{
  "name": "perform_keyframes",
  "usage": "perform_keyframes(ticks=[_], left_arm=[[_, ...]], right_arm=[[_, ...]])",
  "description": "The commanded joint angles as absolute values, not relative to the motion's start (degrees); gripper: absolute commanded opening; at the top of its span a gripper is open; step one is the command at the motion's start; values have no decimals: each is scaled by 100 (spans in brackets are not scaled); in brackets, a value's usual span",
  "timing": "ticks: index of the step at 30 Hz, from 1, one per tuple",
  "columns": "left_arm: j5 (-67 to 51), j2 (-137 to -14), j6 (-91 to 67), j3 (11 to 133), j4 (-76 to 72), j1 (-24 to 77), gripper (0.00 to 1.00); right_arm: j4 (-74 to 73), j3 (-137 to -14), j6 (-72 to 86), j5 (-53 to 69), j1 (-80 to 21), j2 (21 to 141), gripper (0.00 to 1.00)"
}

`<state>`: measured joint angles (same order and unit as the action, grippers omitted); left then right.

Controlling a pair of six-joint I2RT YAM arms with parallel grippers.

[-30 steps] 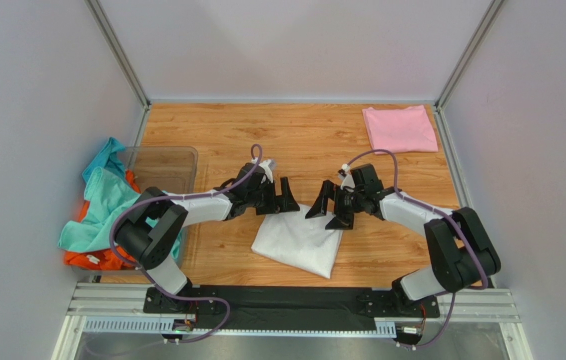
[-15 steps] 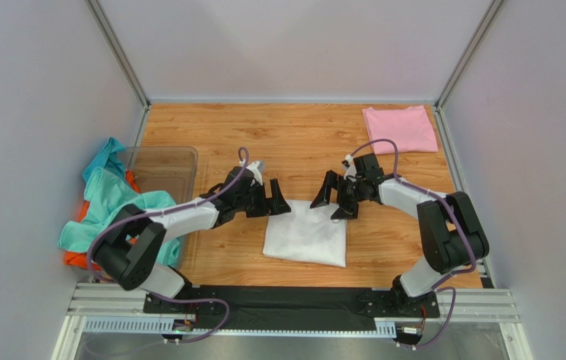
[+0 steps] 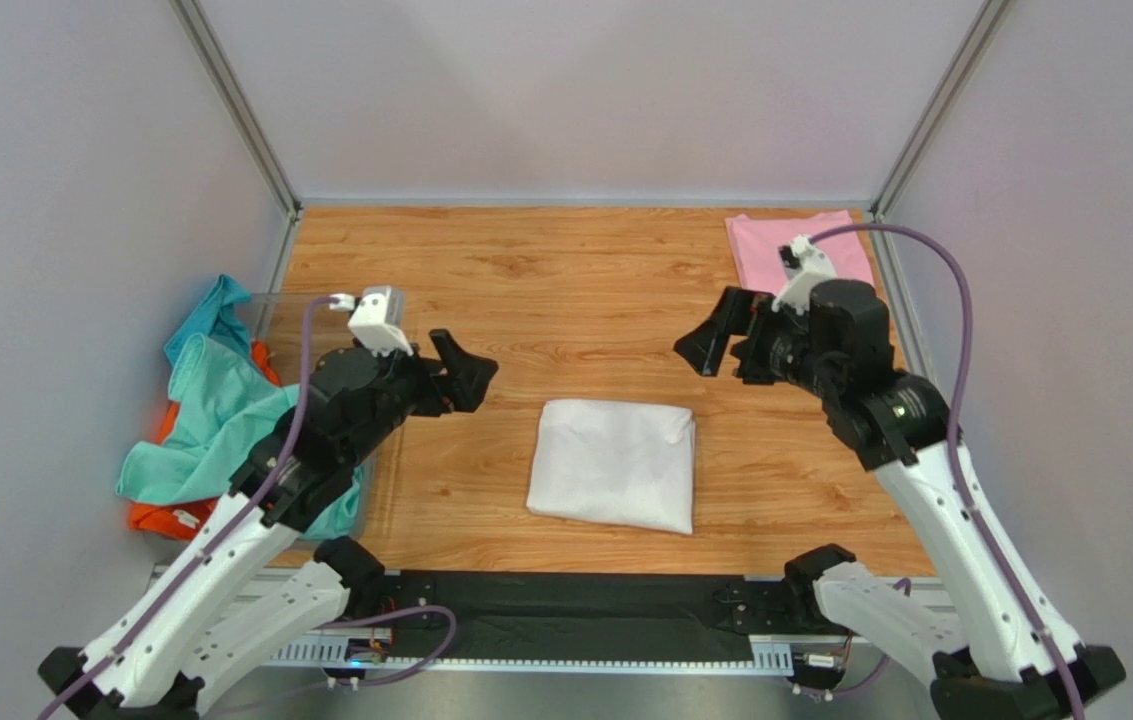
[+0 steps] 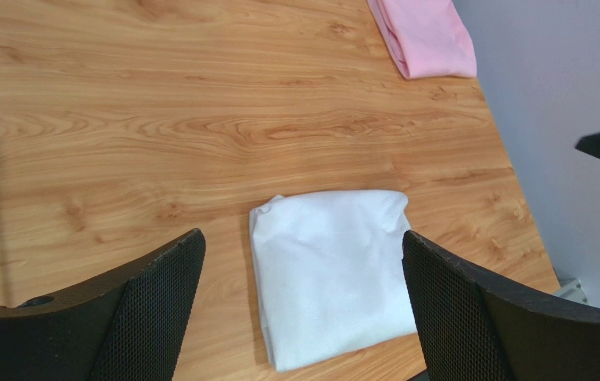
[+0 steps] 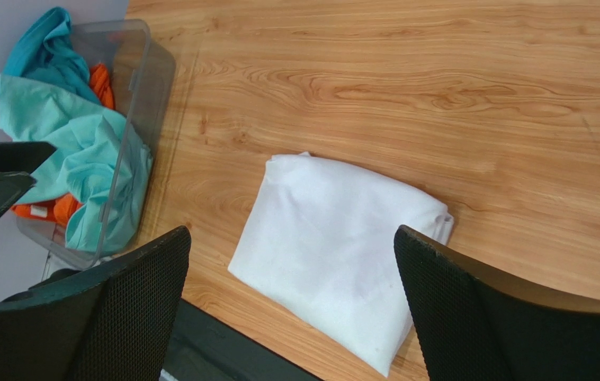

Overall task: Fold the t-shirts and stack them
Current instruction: Fold the tshirt, then neatly place the folded tshirt to the corner

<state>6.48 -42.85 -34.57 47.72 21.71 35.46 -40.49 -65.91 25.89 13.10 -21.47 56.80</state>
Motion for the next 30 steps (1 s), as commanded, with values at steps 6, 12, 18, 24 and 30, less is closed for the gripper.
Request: perform_keyframes(ticks=[6, 12, 18, 24, 30], left_arm=[[1643, -3147, -3655, 4281, 4094, 3524, 100], [1591, -2558, -3893, 3797, 4219, 3524, 100], [1696, -2399, -4095, 3832, 4587, 3524, 100], [1696, -2496, -4008, 4165, 4939, 3524, 100], [1960, -2566, -3797, 4342, 5001, 3524, 100]], right_arm=[[-4439, -4740, 3111, 184, -2153, 4737, 100], [-3930, -3983, 3304, 905, -2162, 5290, 100], [-2989, -3551, 3577, 1038, -2451, 6081, 100], [-2865, -3797, 3753, 563, -2760, 7013, 91], [-2602, -3753, 3858, 264, -2821, 7461, 85]])
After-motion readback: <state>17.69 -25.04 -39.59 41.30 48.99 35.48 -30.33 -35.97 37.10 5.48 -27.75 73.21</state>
